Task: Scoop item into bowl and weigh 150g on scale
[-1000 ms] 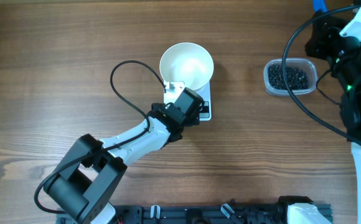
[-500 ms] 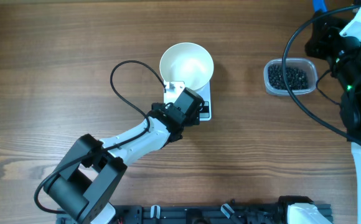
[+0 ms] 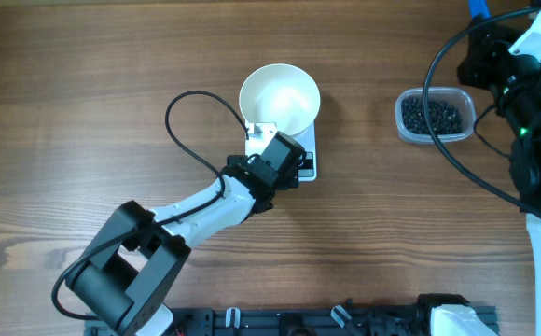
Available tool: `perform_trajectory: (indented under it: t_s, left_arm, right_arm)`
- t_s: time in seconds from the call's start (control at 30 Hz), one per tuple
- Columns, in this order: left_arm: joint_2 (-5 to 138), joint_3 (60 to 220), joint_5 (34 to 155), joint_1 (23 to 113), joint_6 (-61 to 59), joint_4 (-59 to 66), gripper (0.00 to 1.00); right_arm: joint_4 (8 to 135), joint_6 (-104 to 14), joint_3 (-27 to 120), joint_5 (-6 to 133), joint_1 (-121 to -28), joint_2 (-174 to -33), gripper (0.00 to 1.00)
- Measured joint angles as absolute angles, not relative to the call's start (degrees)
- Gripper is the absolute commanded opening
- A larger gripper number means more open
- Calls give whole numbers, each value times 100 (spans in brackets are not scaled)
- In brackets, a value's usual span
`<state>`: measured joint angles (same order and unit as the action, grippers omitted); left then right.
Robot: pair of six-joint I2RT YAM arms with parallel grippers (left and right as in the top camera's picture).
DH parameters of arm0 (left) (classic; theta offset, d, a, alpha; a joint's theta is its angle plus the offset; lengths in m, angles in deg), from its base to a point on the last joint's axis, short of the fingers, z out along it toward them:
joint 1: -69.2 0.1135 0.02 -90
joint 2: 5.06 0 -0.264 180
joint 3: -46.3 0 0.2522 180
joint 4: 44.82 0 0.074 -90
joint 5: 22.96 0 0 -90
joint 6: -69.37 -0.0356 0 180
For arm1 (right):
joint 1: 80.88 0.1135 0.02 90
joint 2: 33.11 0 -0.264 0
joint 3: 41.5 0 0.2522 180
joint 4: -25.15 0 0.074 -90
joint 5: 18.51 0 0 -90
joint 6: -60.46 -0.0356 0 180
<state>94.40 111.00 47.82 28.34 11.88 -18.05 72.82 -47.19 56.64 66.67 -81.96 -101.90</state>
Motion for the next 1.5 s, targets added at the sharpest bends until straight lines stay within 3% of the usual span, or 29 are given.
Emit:
perform_trajectory:
  t_s: [1.5]
  left_arm:
    - [9536,11102,4804,2832,1271,-1778,100]
  right_arm:
    - [7284,-4719,5664,6665,-8196,-10190,4]
